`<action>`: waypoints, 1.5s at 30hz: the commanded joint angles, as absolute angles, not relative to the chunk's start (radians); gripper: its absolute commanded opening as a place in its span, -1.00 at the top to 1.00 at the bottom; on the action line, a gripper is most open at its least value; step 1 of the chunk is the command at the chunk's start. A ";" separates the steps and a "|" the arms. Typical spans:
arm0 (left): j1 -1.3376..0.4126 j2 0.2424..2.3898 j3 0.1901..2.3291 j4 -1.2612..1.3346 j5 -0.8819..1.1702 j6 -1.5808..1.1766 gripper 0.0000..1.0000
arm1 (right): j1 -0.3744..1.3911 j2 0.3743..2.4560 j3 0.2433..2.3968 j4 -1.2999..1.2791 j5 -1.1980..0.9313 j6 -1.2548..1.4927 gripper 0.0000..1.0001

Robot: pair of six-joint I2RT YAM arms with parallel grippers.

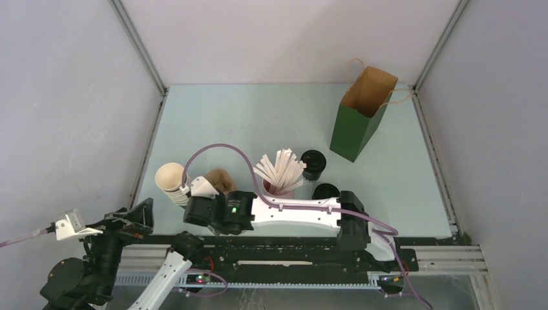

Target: Pack the takeout coffee

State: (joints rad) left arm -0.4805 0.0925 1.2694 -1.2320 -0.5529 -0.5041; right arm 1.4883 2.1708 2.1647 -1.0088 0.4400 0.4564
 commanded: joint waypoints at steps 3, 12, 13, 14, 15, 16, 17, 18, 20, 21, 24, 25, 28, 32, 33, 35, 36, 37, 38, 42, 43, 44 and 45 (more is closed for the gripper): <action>-0.483 0.125 1.282 -1.189 -0.545 -0.476 -1.00 | 1.412 2.084 2.039 -0.893 0.250 0.549 -0.20; -0.485 0.127 1.297 -1.193 -0.552 -0.460 -1.00 | 1.348 2.024 1.921 -0.749 0.130 0.567 -0.19; -0.484 0.128 1.298 -1.192 -0.552 -0.458 -1.00 | 1.346 2.018 1.913 -0.736 0.115 0.570 -0.20; -0.485 0.130 1.299 -1.192 -0.552 -0.456 -1.00 | 1.343 2.011 1.905 -0.729 0.107 0.578 -0.21; -0.485 0.131 1.299 -1.191 -0.552 -0.456 -1.00 | 1.341 2.007 1.899 -0.724 0.103 0.579 -0.23; -0.484 0.133 1.298 -1.190 -0.551 -0.455 -1.00 | 1.336 2.004 1.896 -0.721 0.097 0.580 -0.25; -0.484 0.133 1.297 -1.189 -0.550 -0.454 -1.00 | 1.331 2.003 1.893 -0.720 0.092 0.582 -0.26; -0.484 0.134 1.294 -1.187 -0.549 -0.453 -0.99 | 1.326 2.003 1.888 -0.719 0.084 0.588 -0.26; -0.484 0.136 1.290 -1.182 -0.544 -0.454 -1.00 | 1.317 2.005 1.875 -0.705 0.066 0.597 -0.26; -0.484 0.136 1.289 -1.180 -0.543 -0.454 -1.00 | 1.314 2.005 1.869 -0.702 0.061 0.600 -0.26; -0.484 0.138 1.289 -1.178 -0.540 -0.452 -1.00 | 1.312 2.008 1.868 -0.698 0.057 0.596 -0.26; -0.484 0.138 1.287 -1.179 -0.540 -0.452 -1.00 | 1.311 2.008 1.866 -0.694 0.050 0.594 -0.26; -0.485 0.138 1.283 -1.178 -0.538 -0.452 -1.00 | 1.305 2.018 1.869 -0.689 0.025 0.594 -0.23; -0.485 0.140 1.287 -1.179 -0.535 -0.451 -0.99 | 1.304 2.027 1.869 -0.685 0.011 0.595 -0.15; -0.485 0.140 1.288 -1.180 -0.535 -0.451 -1.00 | 1.304 2.030 1.871 -0.684 0.011 0.595 -0.15; -0.485 0.140 1.290 -1.181 -0.535 -0.451 -1.00 | 1.303 2.037 1.872 -0.688 0.011 0.594 -0.16; -0.484 0.138 1.290 -1.181 -0.535 -0.452 -1.00 | 1.303 2.043 1.872 -0.690 -0.010 0.594 -0.17; -0.484 0.138 1.290 -1.181 -0.535 -0.451 -1.00 | 1.304 2.046 1.873 -0.691 -0.021 0.595 -0.16; -0.483 0.139 1.291 -1.181 -0.534 -0.451 -1.00 | 1.302 2.049 1.873 -0.691 -0.023 0.596 -0.15; -0.483 0.139 1.293 -1.183 -0.533 -0.452 -1.00 | 1.304 2.053 1.873 -0.687 -0.033 0.597 -0.08; -0.484 0.138 1.292 -1.183 -0.533 -0.451 -1.00 | 1.303 2.056 1.872 -0.687 -0.035 0.597 -0.08; -0.484 0.139 1.294 -1.183 -0.532 -0.452 -1.00 | 1.302 2.060 1.874 -0.688 -0.038 0.596 -0.05; -0.484 0.138 1.293 -1.184 -0.532 -0.452 -0.99 | 1.301 2.063 1.873 -0.688 -0.041 0.596 -0.02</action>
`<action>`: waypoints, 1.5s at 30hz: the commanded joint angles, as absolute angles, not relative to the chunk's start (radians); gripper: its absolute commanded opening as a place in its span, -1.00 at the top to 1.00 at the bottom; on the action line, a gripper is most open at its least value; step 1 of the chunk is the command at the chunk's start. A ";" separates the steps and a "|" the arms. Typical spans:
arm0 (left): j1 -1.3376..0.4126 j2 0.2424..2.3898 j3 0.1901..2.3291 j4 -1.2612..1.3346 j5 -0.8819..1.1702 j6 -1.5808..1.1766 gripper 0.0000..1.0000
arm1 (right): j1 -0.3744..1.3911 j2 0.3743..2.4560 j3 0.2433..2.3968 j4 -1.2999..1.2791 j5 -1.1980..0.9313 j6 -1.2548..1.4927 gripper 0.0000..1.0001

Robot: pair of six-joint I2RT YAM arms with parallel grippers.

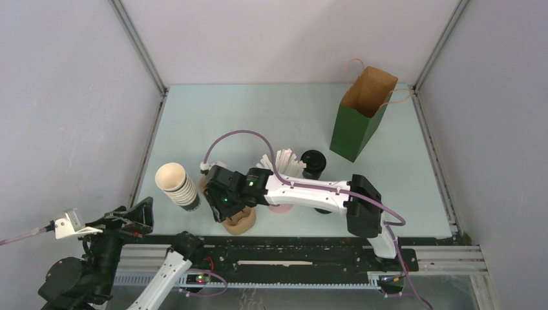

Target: Pack the takeout coffee

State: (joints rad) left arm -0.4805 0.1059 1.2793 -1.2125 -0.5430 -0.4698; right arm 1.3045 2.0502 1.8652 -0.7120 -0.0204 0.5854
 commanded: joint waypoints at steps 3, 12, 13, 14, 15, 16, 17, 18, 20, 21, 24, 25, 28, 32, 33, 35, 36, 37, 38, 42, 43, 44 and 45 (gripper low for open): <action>-0.484 0.138 1.295 -1.186 -0.531 -0.452 -1.00 | 1.301 2.067 1.871 -0.689 -0.043 0.597 0.03; -0.484 0.139 1.298 -1.188 -0.528 -0.453 -0.99 | 1.296 2.074 1.869 -0.688 -0.043 0.598 0.00; -0.483 0.138 1.298 -1.187 -0.528 -0.452 -1.00 | 1.296 2.073 1.865 -0.686 -0.042 0.598 0.03; -0.484 0.138 1.299 -1.187 -0.528 -0.452 -1.00 | 1.295 2.070 1.865 -0.685 -0.044 0.599 0.06; -0.483 0.138 1.298 -1.187 -0.528 -0.452 -1.00 | 1.294 2.068 1.861 -0.684 -0.045 0.600 0.10; -0.484 0.138 1.298 -1.188 -0.528 -0.452 -1.00 | 1.293 2.062 1.858 -0.683 -0.046 0.602 0.13; -0.485 0.138 1.299 -1.188 -0.528 -0.452 -1.00 | 1.293 2.057 1.852 -0.679 -0.046 0.603 0.16; -0.484 0.138 1.299 -1.187 -0.527 -0.453 -1.00 | 1.293 2.048 1.846 -0.672 -0.046 0.604 0.16; -0.483 0.139 1.298 -1.187 -0.526 -0.451 -1.00 | 1.292 2.039 1.841 -0.664 -0.047 0.607 0.18; -0.483 0.140 1.297 -1.185 -0.526 -0.450 -1.00 | 1.292 2.035 1.842 -0.666 -0.046 0.608 0.21; -0.484 0.142 1.295 -1.183 -0.522 -0.451 -1.00 | 1.293 2.023 1.841 -0.667 -0.042 0.610 0.30; -0.485 0.142 1.295 -1.183 -0.523 -0.450 -1.00 | 1.293 2.019 1.841 -0.667 -0.041 0.610 0.33; -0.485 0.142 1.297 -1.182 -0.523 -0.450 -1.00 | 1.294 2.005 1.846 -0.671 -0.034 0.610 0.38; -0.483 0.143 1.298 -1.181 -0.523 -0.449 -0.99 | 1.301 1.990 1.863 -0.692 -0.011 0.604 0.42; -0.484 0.142 1.298 -1.182 -0.522 -0.449 -1.00 | 1.304 1.988 1.869 -0.700 -0.005 0.604 0.42; -0.484 0.143 1.296 -1.180 -0.520 -0.449 -1.00 | 1.307 1.984 1.880 -0.711 0.000 0.602 0.44; -0.484 0.143 1.295 -1.179 -0.519 -0.448 -1.00 | 1.308 1.983 1.884 -0.716 0.000 0.601 0.45; -0.484 0.143 1.294 -1.177 -0.518 -0.449 -1.00 | 1.309 1.981 1.888 -0.721 0.000 0.601 0.47; -0.485 0.142 1.295 -1.175 -0.517 -0.449 -1.00 | 1.310 1.980 1.891 -0.726 0.025 0.599 0.48; -0.483 0.144 1.296 -1.173 -0.514 -0.449 -1.00 | 1.314 1.985 1.912 -0.749 0.040 0.595 0.49; -0.484 0.144 1.296 -1.173 -0.513 -0.449 -1.00 | 1.317 1.990 1.921 -0.759 0.047 0.592 0.47; -0.484 0.145 1.296 -1.173 -0.512 -0.449 -0.99 | 1.320 2.000 1.936 -0.775 0.065 0.582 0.46; -0.484 0.144 1.296 -1.173 -0.512 -0.449 -1.00 | 1.328 2.012 1.957 -0.800 0.091 0.572 0.46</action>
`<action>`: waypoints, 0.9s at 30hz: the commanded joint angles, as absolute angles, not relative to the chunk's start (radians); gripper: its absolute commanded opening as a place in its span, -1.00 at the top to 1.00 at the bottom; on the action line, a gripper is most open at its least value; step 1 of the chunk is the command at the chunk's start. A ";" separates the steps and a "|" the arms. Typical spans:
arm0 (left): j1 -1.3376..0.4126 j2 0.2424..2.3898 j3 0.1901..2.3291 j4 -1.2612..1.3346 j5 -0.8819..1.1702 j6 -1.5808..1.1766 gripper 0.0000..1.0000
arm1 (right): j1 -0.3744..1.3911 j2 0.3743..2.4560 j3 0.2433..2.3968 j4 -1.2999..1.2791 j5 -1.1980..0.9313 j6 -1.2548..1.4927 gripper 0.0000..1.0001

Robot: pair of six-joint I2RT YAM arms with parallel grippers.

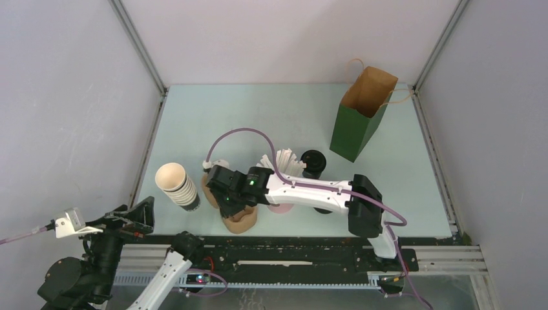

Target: Pack the takeout coffee

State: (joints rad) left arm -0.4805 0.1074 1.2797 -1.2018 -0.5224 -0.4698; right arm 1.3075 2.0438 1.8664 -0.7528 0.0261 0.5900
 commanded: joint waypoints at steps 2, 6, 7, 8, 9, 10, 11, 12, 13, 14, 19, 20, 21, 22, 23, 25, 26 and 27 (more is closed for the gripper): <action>-0.484 0.142 1.297 -1.172 -0.512 -0.449 -1.00 | 1.343 2.046 2.025 -0.862 0.143 0.553 0.46; -0.484 0.143 1.298 -1.173 -0.511 -0.449 -1.00 | 1.375 2.131 2.184 -0.995 0.231 0.520 0.54; -0.483 0.143 1.297 -1.172 -0.511 -0.449 -1.00 | 1.376 2.143 2.204 -1.009 0.229 0.519 0.55; -0.484 0.143 1.298 -1.172 -0.511 -0.449 -1.00 | 1.376 2.148 2.204 -1.010 0.224 0.519 0.56; -0.484 0.143 1.299 -1.172 -0.511 -0.450 -1.00 | 1.378 2.147 2.199 -1.005 0.221 0.519 0.58; -0.485 0.143 1.301 -1.173 -0.511 -0.450 -1.00 | 1.379 2.146 2.192 -0.998 0.220 0.517 0.61; -0.484 0.143 1.303 -1.174 -0.511 -0.450 -1.00 | 1.378 2.142 2.186 -0.990 0.217 0.514 0.63; -0.485 0.143 1.305 -1.176 -0.511 -0.450 -0.99 | 1.376 2.140 2.180 -0.984 0.206 0.515 0.63; -0.485 0.142 1.305 -1.176 -0.512 -0.449 -1.00 | 1.367 2.137 2.173 -0.979 0.184 0.523 0.63; -0.484 0.143 1.306 -1.177 -0.512 -0.450 -1.00 | 1.360 2.132 2.153 -0.966 0.151 0.530 0.60; -0.485 0.145 1.298 -1.179 -0.504 -0.453 -1.00 | 1.342 2.082 2.067 -0.879 0.083 0.486 0.10; -0.484 0.147 1.297 -1.179 -0.501 -0.454 -1.00 | 1.340 2.067 2.046 -0.857 0.089 0.442 -0.01; -0.485 0.148 1.297 -1.180 -0.500 -0.454 -1.00 | 1.338 2.045 2.005 -0.811 0.096 0.374 -0.10; -0.484 0.146 1.297 -1.180 -0.500 -0.455 -1.00 | 1.333 2.020 1.951 -0.758 0.091 0.309 -0.16; -0.484 0.145 1.298 -1.180 -0.500 -0.456 -1.00 | 1.323 1.996 1.911 -0.714 0.081 0.244 -0.19; -0.484 0.149 1.306 -1.182 -0.500 -0.451 -1.00 | 1.295 1.944 1.841 -0.635 0.042 0.147 -0.20; -0.484 0.153 1.314 -1.187 -0.500 -0.448 -1.00 | 1.281 1.919 1.830 -0.614 0.016 0.104 -0.21; -0.484 0.157 1.322 -1.192 -0.502 -0.444 -1.00 | 1.270 1.896 1.824 -0.593 -0.024 0.064 -0.21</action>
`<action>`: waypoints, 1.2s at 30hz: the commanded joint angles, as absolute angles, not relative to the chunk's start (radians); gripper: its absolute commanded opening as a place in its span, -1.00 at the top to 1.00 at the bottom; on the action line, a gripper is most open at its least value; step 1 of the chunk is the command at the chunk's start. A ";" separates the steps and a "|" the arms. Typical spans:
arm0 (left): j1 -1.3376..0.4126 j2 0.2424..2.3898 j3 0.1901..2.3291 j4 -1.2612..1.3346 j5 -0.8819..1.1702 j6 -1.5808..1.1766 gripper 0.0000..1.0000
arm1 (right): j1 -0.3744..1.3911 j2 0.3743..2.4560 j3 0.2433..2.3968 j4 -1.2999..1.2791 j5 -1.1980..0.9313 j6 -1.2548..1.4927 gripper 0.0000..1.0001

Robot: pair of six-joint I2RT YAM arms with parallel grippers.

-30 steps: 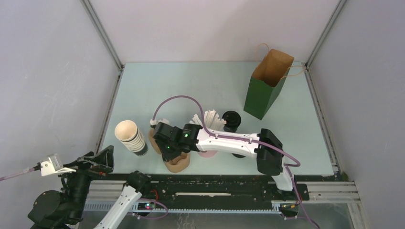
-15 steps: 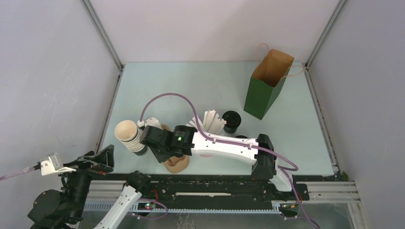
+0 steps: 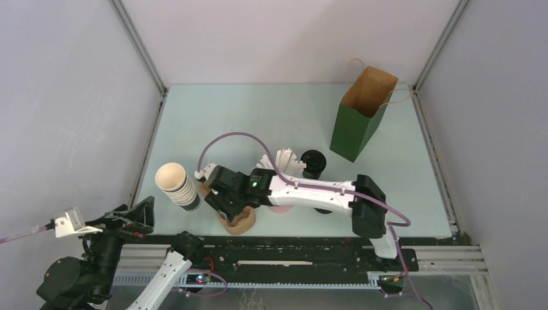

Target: Pack the takeout coffee

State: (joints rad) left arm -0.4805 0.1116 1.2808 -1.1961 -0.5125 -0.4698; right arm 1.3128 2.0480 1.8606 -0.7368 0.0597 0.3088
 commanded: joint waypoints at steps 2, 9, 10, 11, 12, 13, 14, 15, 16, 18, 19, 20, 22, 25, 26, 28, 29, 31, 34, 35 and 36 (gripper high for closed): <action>-0.484 0.162 1.334 -1.204 -0.512 -0.441 -1.00 | 1.249 1.852 1.799 -0.549 -0.093 -0.033 -0.22; -0.485 0.150 1.315 -1.199 -0.505 -0.461 -1.00 | 1.199 1.781 1.656 -0.492 -0.461 -0.597 -0.30; -0.485 0.151 1.313 -1.198 -0.502 -0.461 -1.00 | 1.189 1.794 1.664 -0.514 -0.493 -0.663 -0.32; -0.485 0.154 1.314 -1.199 -0.499 -0.460 -1.00 | 1.181 1.812 1.679 -0.542 -0.523 -0.722 -0.31; -0.485 0.159 1.317 -1.199 -0.498 -0.456 -1.00 | 1.175 1.832 1.700 -0.578 -0.554 -0.782 -0.29; -0.485 0.160 1.318 -1.200 -0.497 -0.455 -1.00 | 1.172 1.850 1.729 -0.606 -0.571 -0.825 -0.29; -0.484 0.163 1.322 -1.202 -0.498 -0.453 -1.00 | 1.172 1.869 1.750 -0.628 -0.585 -0.860 -0.28; -0.485 0.166 1.326 -1.203 -0.498 -0.451 -1.00 | 1.172 1.888 1.773 -0.655 -0.604 -0.890 -0.28; -0.484 0.166 1.328 -1.206 -0.500 -0.451 -1.00 | 1.172 1.911 1.798 -0.686 -0.618 -0.913 -0.28; -0.484 0.165 1.329 -1.208 -0.501 -0.450 -1.00 | 1.172 1.952 1.842 -0.727 -0.624 -0.941 -0.28; -0.484 0.165 1.328 -1.209 -0.502 -0.450 -1.00 | 1.172 1.972 1.860 -0.745 -0.621 -0.954 -0.28; -0.484 0.165 1.328 -1.209 -0.502 -0.451 -1.00 | 1.171 1.991 1.871 -0.749 -0.613 -0.957 -0.28; -0.484 0.167 1.327 -1.209 -0.499 -0.451 -0.99 | 1.165 2.008 1.880 -0.741 -0.616 -0.960 -0.29; -0.484 0.169 1.327 -1.210 -0.496 -0.451 -1.00 | 1.151 2.028 1.880 -0.713 -0.626 -0.952 -0.34; -0.484 0.171 1.328 -1.209 -0.494 -0.450 -1.00 | 1.150 2.034 1.880 -0.707 -0.617 -0.951 -0.35; -0.485 0.170 1.328 -1.209 -0.493 -0.449 -1.00 | 1.148 2.047 1.882 -0.701 -0.597 -0.951 -0.37; -0.484 0.170 1.328 -1.209 -0.492 -0.449 -1.00 | 1.145 2.052 1.883 -0.698 -0.592 -0.951 -0.39; -0.484 0.170 1.328 -1.211 -0.492 -0.450 -1.00 | 1.142 2.057 1.882 -0.690 -0.591 -0.950 -0.45; -0.484 0.169 1.326 -1.210 -0.492 -0.451 -1.00 | 1.137 2.068 1.884 -0.669 -0.588 -0.942 -0.48; -0.484 0.171 1.324 -1.210 -0.492 -0.451 -1.00 | 1.137 2.072 1.885 -0.664 -0.584 -0.941 -0.48; -0.484 0.171 1.322 -1.209 -0.492 -0.452 -1.00 | 1.136 2.078 1.889 -0.660 -0.580 -0.940 -0.48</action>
State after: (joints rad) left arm -0.4805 0.1375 1.3144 -1.2171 -0.5087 -0.4690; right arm 1.1427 2.0579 1.8412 -0.7017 -0.5842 -0.9260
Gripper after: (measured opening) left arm 0.996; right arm 0.739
